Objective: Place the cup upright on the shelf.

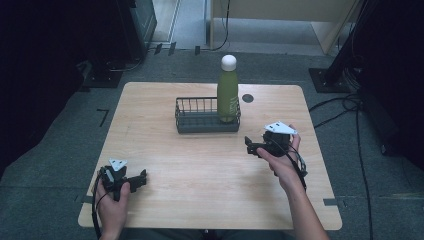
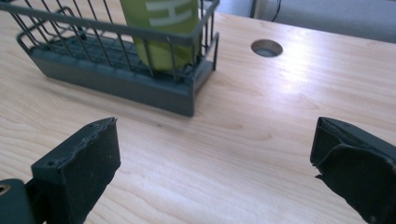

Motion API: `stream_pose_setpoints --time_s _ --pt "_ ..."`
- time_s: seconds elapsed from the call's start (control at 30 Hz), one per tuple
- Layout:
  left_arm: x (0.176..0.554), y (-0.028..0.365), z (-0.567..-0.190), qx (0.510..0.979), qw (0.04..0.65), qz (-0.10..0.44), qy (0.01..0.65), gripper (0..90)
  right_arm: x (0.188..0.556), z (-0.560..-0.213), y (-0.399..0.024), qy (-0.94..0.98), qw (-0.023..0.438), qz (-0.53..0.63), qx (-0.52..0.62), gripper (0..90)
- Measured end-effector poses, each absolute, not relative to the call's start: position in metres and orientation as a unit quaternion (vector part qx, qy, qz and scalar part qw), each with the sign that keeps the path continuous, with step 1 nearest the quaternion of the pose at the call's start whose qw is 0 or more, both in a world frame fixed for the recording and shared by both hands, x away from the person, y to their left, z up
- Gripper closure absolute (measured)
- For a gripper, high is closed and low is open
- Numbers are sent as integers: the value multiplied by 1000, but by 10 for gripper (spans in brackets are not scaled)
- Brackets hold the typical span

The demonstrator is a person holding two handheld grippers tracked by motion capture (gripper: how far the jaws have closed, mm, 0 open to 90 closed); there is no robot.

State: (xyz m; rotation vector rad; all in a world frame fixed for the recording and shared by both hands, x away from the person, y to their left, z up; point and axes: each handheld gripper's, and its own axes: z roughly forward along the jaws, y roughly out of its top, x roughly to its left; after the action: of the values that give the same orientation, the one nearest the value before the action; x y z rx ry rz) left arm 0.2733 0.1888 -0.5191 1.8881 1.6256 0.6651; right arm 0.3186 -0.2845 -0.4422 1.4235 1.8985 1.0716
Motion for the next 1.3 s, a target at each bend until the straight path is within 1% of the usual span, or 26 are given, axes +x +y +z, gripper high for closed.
stream_pose_setpoints --time_s 0.5,1.3 --pt "273 189 -519 704 277 248 605 0 294 -467 -311 696 261 384 547 15" --pt "273 189 -519 704 277 248 605 0 249 -492 -365 674 265 361 587 16"
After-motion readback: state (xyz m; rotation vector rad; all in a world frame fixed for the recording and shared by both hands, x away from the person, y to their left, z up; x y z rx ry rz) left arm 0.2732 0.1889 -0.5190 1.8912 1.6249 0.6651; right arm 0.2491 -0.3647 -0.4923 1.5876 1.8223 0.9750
